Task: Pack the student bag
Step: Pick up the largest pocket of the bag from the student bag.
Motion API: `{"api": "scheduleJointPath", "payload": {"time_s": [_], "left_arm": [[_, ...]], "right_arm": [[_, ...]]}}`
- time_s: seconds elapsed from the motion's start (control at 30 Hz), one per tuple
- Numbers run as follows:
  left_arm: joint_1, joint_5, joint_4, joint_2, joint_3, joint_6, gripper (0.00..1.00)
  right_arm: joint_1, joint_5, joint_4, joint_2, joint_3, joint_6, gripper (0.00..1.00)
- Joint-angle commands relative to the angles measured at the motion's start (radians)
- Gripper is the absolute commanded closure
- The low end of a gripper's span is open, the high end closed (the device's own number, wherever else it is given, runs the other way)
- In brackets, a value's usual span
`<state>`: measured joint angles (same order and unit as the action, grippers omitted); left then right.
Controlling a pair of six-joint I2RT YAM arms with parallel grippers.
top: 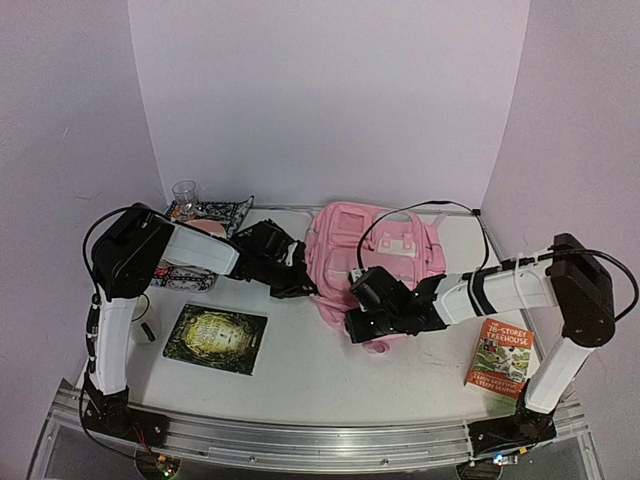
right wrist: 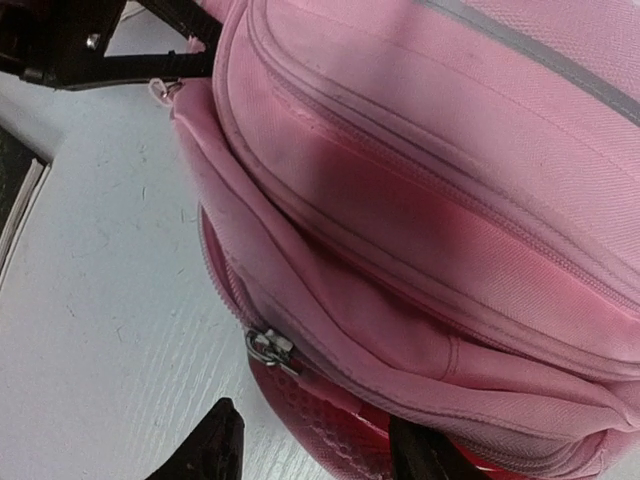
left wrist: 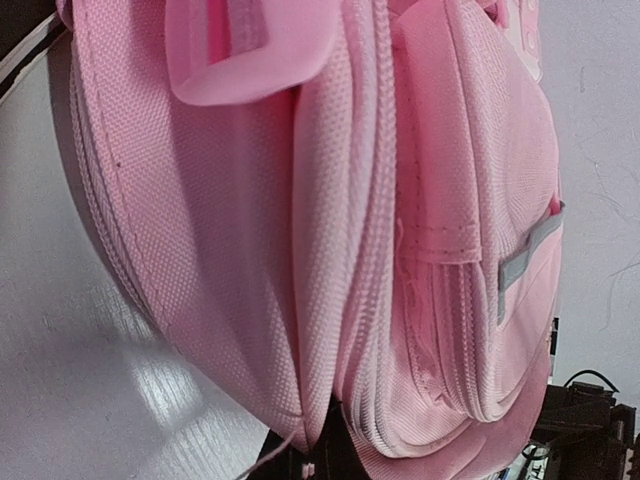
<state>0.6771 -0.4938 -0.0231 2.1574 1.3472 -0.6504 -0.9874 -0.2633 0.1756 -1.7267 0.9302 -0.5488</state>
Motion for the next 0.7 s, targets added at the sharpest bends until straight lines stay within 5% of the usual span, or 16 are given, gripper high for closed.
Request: {"api": "scheduleJointPath", "payload": {"time_s": [0.0, 0.23, 0.53, 0.67], "left_arm": [[0.008, 0.035, 0.083, -0.037, 0.009, 0.030, 1.00], [0.028, 0.034, 0.080, -0.033, 0.015, 0.035, 1.00], [0.044, 0.071, 0.081, -0.046, 0.003, 0.062, 1.00], [0.043, 0.098, 0.081, -0.049, -0.009, 0.073, 1.00]], "right_arm": [[0.012, -0.085, -0.004, -0.010, 0.047, -0.021, 0.50], [0.017, -0.055, 0.057, -0.046, 0.066, -0.005, 0.53], [0.022, -0.039, 0.099, -0.029, 0.073, 0.038, 0.85], [0.027, -0.026, 0.099, 0.046, 0.052, 0.044, 0.92]]}}
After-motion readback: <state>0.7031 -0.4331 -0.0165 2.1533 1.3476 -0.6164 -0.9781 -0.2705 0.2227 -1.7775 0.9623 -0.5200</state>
